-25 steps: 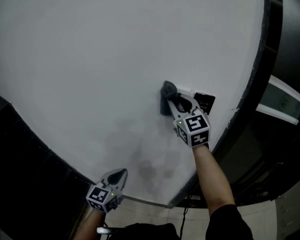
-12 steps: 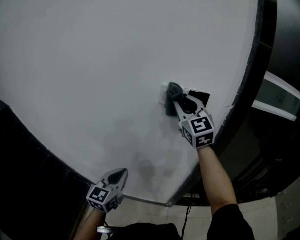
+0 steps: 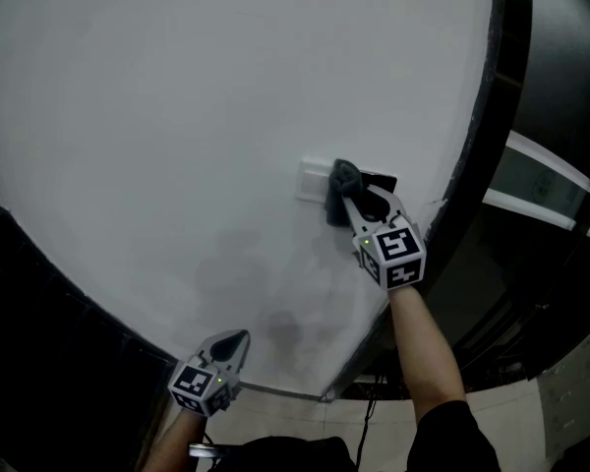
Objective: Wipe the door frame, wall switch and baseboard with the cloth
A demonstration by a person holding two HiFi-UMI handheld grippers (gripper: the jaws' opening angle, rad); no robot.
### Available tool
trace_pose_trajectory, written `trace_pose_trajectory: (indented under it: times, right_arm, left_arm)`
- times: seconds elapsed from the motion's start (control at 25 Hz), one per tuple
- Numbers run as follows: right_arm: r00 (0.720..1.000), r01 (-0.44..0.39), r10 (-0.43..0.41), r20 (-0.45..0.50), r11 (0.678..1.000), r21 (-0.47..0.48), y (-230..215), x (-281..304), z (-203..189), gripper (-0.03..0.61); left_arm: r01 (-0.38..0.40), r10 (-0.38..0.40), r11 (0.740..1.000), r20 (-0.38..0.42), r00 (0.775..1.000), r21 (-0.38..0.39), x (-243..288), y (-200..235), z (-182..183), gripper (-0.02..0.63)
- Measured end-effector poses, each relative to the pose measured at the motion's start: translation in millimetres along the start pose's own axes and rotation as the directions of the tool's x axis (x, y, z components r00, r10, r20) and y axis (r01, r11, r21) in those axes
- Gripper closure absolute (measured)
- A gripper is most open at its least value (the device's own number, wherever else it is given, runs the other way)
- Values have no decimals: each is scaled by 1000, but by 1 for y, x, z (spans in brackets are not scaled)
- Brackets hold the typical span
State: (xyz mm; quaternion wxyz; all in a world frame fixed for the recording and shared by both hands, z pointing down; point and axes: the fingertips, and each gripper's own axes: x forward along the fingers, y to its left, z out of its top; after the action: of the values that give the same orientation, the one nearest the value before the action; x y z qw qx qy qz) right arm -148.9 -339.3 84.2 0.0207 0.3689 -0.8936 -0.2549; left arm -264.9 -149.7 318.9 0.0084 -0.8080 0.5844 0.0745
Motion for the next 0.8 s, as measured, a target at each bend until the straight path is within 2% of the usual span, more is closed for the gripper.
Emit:
trace_pose_trajectory:
  times: [0.32,0.8]
  right_arm:
    - [998,50,-51,-20,998,-44,-28,-20,-7,492]
    - [995,96,-96,-28,995,4,-61,-44,-21,492]
  left_arm:
    - [39,-39,999,-14,999,6,15,-19,0,612]
    - [56,-56,998,-7,998,20,25,-30,-2,612]
